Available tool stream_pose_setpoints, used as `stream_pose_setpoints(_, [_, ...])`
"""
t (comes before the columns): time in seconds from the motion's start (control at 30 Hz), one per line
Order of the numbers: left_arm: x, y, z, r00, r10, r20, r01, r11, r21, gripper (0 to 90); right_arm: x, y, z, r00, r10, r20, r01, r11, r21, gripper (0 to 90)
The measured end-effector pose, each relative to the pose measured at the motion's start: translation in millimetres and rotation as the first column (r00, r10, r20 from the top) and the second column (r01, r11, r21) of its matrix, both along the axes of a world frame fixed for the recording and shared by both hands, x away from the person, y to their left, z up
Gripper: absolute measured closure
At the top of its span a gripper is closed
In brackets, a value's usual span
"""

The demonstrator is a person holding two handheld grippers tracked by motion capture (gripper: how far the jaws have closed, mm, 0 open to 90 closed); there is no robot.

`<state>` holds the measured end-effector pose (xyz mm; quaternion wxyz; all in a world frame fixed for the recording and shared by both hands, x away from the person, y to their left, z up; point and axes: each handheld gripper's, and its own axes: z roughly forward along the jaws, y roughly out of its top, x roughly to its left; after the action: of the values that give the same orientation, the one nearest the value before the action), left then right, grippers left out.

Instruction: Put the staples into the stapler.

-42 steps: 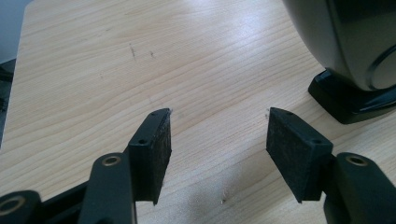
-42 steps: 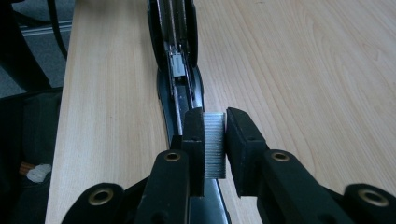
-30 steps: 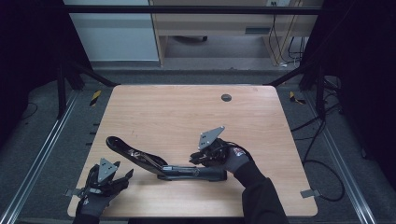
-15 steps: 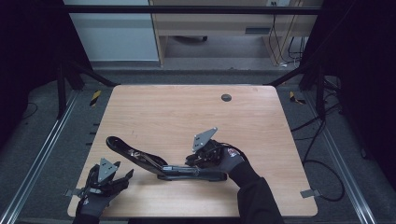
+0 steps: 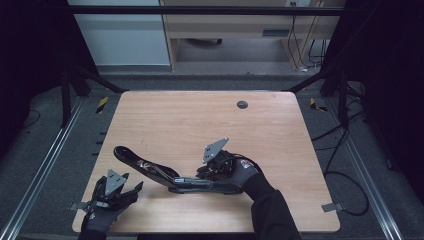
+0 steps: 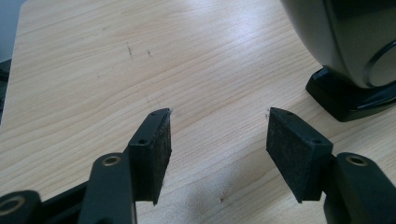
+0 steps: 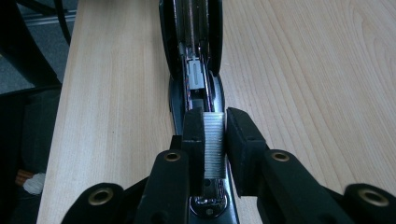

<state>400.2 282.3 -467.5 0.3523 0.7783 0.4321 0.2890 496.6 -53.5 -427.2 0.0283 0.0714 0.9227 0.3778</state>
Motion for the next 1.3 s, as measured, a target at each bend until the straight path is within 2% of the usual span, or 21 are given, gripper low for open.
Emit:
stream_pose_setpoints(0.47, [-0.2,-0.2,0.0,1.0,-0.001,0.001,0.001,1.0,0.0,39.9,0.0,6.5,-7.3,0.9999,0.015,-0.008,-0.015,0.999,-0.029,78.2])
stream_pose_setpoints(1.3, [0.1,0.0,-0.2,1.0,-0.001,-0.002,0.001,1.0,0.001,39.9,2.6,8.6,-14.6,0.9992,0.03,-0.026,-0.031,0.999,-0.04,78.3])
